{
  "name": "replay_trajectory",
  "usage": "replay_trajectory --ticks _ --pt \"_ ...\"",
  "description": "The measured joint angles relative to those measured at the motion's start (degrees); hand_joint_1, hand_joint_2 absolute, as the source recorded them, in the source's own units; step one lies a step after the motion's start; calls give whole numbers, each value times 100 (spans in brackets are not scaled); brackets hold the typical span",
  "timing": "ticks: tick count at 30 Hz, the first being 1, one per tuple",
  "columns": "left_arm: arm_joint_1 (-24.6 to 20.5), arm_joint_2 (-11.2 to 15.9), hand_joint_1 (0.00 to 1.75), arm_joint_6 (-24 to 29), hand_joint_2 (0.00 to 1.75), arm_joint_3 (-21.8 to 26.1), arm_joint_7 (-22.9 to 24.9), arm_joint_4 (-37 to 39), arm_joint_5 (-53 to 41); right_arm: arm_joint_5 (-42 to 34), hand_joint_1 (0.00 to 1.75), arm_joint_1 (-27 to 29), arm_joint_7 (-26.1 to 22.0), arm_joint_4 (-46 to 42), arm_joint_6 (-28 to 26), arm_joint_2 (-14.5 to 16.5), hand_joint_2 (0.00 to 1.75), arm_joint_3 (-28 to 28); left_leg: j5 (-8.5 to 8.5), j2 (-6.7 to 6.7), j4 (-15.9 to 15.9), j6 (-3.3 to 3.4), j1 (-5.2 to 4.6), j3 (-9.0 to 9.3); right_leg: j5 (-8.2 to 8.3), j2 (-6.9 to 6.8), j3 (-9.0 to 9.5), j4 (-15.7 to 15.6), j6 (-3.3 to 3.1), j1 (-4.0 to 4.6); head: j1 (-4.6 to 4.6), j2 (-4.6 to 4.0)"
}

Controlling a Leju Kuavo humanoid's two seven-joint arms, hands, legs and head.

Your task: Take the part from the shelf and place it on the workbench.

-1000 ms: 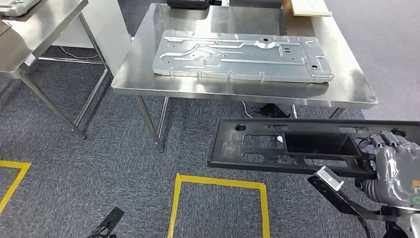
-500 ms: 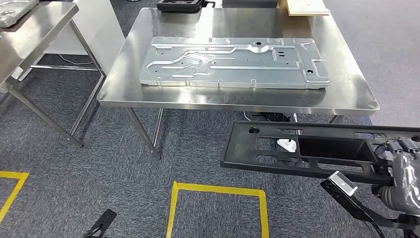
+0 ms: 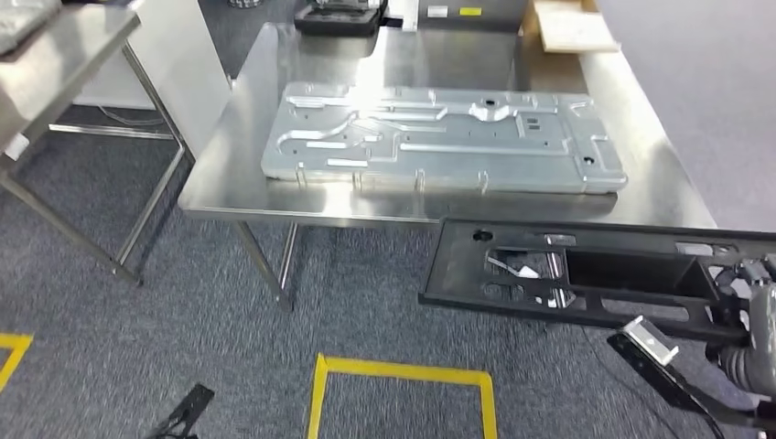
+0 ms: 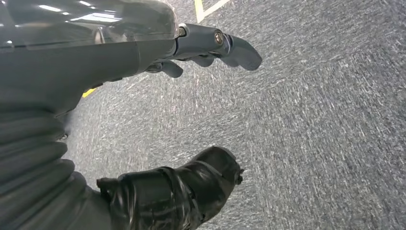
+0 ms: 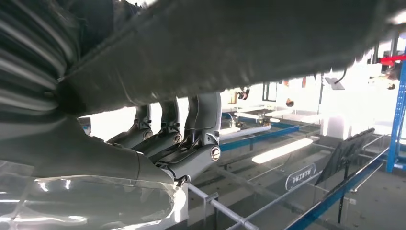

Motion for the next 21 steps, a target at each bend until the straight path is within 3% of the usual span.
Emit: replay_trajectory --ticks 1,2,5,6,7,9,11,14,16,20,21 --pt "9 -1 0 -2 175 0 1 0 -6 24 175 8 0 1 -9 1 175 -1 -45 -4 1 -2 1 47 -3 -2 -125 46 16 -8 -1 0" --pt "15 -3 0 -4 175 0 1 0 -14 61 175 11 0 1 -30 1 175 -2 -94 -10 2 -7 4 110 102 -5 -160 -87 26 -16 2 0" --pt "19 -7 0 -8 175 0 3 0 -29 209 175 12 0 9 -188 10 175 -3 -277 -26 2 -60 8 334 867 -18 49 -1033 -1 -30 3 -1" --pt "14 -6 0 -8 175 0 6 0 -30 251 175 7 0 16 -263 20 175 -6 -326 -29 -1 -90 3 375 1028 -21 102 -1232 -29 -17 6 -1" --pt "9 -4 0 -8 175 1 11 0 -31 287 175 9 0 24 -338 34 175 -16 -358 -28 -4 -120 -2 399 1087 -18 115 -1304 -64 -5 7 -1" --pt "2 -5 0 -8 175 2 17 0 -32 342 175 13 0 40 -508 61 175 -63 -388 -27 19 -177 -10 425 1061 -7 162 -1358 -143 3 3 0" --pt "1 -10 0 -8 175 2 11 0 -32 372 175 21 0 52 -746 86 175 -133 -474 -17 238 -235 2 354 1026 0 253 -1400 -212 -13 -15 0" --pt "-8 -13 0 -6 175 2 -1 0 -34 322 175 44 0 57 -1216 156 175 -277 -801 -3 1180 -317 25 -215 944 -1 360 -1420 -268 -23 -31 0" --pt "-3 -13 0 -6 175 2 -2 0 -34 256 175 65 0 61 -1405 197 175 -349 -941 -3 1567 -339 35 -486 906 -1 392 -1420 -272 -25 -32 0" --pt "13 -14 0 -6 175 2 -1 0 -34 155 175 88 0 67 -1565 244 175 -425 -960 -2 1683 -351 52 -631 863 0 440 -1420 -269 -28 -30 0" --pt "23 -17 0 -7 175 2 3 0 -34 43 175 104 0 75 -1724 292 175 -501 -837 -2 1553 -358 67 -651 815 1 505 -1420 -260 -33 -30 0"
